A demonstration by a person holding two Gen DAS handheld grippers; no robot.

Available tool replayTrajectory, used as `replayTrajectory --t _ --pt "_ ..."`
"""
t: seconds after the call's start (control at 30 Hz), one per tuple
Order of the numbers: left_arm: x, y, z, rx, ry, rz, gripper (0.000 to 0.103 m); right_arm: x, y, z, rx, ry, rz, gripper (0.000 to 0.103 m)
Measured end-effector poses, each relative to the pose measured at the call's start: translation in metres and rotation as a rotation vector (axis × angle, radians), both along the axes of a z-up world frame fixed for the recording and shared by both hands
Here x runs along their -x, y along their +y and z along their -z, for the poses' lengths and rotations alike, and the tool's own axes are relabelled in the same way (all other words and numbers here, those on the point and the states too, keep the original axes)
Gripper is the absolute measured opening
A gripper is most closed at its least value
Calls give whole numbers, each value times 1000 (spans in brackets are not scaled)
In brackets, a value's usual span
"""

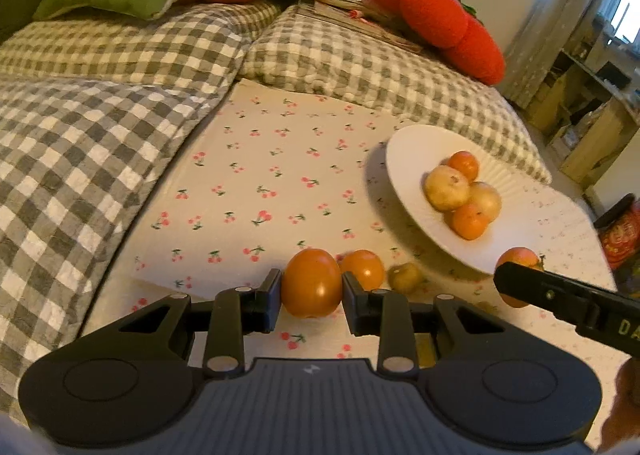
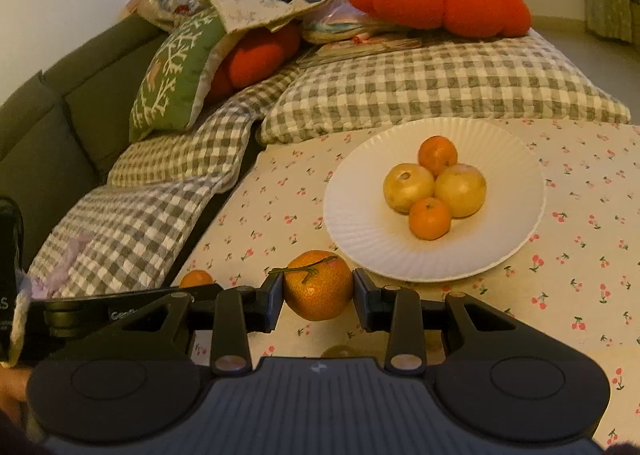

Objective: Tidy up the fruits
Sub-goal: 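Carry the tomato and mandarin to the plate and lower them toward the fruit pile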

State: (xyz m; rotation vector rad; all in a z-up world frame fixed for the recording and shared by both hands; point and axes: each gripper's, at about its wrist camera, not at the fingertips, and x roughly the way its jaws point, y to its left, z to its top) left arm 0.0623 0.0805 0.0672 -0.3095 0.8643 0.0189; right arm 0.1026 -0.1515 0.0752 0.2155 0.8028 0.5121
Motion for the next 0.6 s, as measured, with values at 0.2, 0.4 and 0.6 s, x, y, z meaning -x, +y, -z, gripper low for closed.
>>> replayTrajectory --t 0.2,0.4,0.6 --pt "-3 -9 -12 9 -40 27 22 -8 -19 -10 -29 -21 36 33" --pt "-13 -28 -24 -1 -89 60 23 -20 -40 -14 -58 -27 97 33" --pt "-42 -44 -25 30 -100 67 23 -40 -61 -9 -71 -4 167 33"
